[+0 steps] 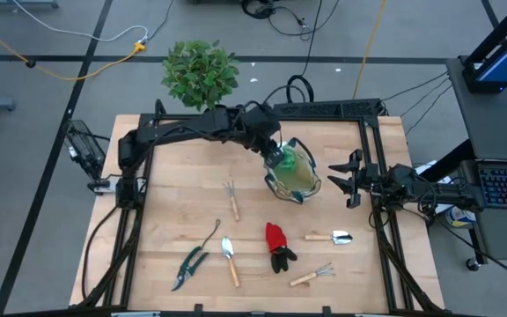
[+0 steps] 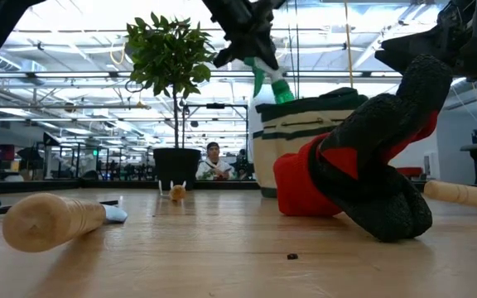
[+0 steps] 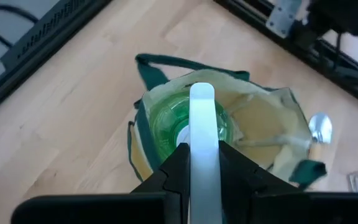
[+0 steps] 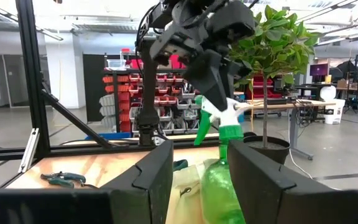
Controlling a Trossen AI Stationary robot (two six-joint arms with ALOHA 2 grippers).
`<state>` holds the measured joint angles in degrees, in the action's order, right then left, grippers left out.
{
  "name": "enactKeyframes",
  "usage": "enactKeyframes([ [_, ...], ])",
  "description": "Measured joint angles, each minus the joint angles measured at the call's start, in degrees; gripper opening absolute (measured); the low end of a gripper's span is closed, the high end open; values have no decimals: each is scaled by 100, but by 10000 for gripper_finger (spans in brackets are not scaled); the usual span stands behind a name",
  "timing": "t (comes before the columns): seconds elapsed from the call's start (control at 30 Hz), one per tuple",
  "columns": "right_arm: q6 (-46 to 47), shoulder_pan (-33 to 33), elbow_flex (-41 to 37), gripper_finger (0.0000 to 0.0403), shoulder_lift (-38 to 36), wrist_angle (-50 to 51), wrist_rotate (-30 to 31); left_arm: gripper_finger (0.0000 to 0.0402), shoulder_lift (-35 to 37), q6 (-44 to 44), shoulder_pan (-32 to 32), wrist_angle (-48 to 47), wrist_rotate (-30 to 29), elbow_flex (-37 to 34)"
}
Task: Pick & Place Garden tools in Gardening bag
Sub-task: Put the green spray bottle into the light brown gardening bag
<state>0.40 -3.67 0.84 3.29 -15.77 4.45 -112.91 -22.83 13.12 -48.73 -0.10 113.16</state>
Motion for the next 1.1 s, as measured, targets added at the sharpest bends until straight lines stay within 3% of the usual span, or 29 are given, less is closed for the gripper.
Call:
enactKeyframes([
  [0.53, 0, -1, -4, 146, 0, 31, 0, 58, -242, -314, -112, 1368, -40, -9],
  [0.73, 45, 0, -4, 146, 0, 52, 0, 58, -302, -126, -112, 1319, -264, -7],
  [1.1, 46, -1, -2, 146, 21, 194, 0, 58, -514, -696, 97, 1027, -294, -4],
])
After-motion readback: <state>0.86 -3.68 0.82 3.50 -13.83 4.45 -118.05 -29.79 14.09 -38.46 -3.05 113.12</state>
